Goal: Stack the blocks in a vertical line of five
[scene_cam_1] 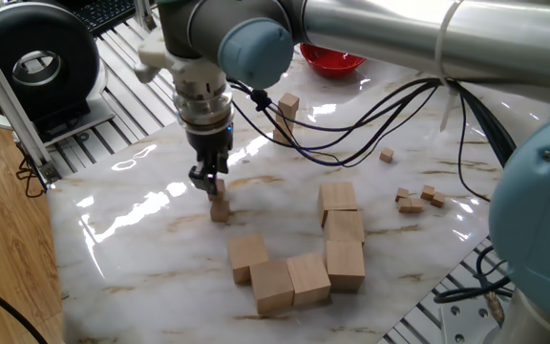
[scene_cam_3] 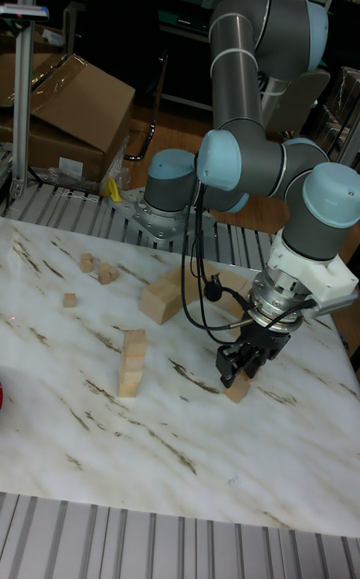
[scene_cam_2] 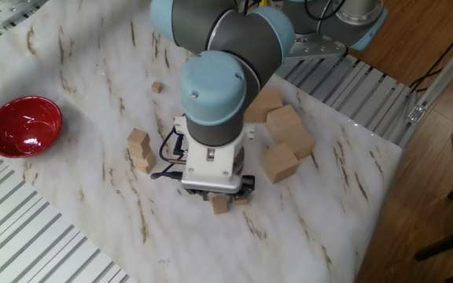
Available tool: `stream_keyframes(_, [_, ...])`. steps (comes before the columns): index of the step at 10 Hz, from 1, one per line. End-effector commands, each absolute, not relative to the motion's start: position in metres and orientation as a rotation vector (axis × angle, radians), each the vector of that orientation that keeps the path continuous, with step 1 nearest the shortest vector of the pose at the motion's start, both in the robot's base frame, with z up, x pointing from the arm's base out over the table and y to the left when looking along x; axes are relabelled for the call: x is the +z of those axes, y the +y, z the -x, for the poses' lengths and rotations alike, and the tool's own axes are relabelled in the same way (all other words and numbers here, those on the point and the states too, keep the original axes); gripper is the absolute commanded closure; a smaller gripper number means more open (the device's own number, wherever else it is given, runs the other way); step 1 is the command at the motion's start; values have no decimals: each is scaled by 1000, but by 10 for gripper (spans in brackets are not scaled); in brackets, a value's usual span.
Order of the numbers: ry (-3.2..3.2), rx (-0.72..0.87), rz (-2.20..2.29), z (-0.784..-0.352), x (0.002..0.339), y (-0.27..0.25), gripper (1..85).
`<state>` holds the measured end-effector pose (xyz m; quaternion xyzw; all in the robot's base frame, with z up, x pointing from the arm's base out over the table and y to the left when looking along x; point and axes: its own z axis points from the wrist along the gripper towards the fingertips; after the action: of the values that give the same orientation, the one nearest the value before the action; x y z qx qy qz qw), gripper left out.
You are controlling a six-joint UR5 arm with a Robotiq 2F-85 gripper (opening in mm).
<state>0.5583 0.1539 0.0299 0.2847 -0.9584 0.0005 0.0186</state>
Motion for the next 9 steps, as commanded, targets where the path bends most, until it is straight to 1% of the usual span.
stream_keyframes(1, [-2961, 26, -936, -555, 27, 150, 357])
stream_keyframes(6, [-2960, 18, -968, -551, 20, 152, 353])
stream_keyframes(7, [-2962, 25, -977, -552, 19, 154, 347])
stream_keyframes(8, [-2947, 70, -1012, -554, 20, 147, 340])
stream_keyframes(9, [-2953, 51, -1004, -553, 19, 152, 333])
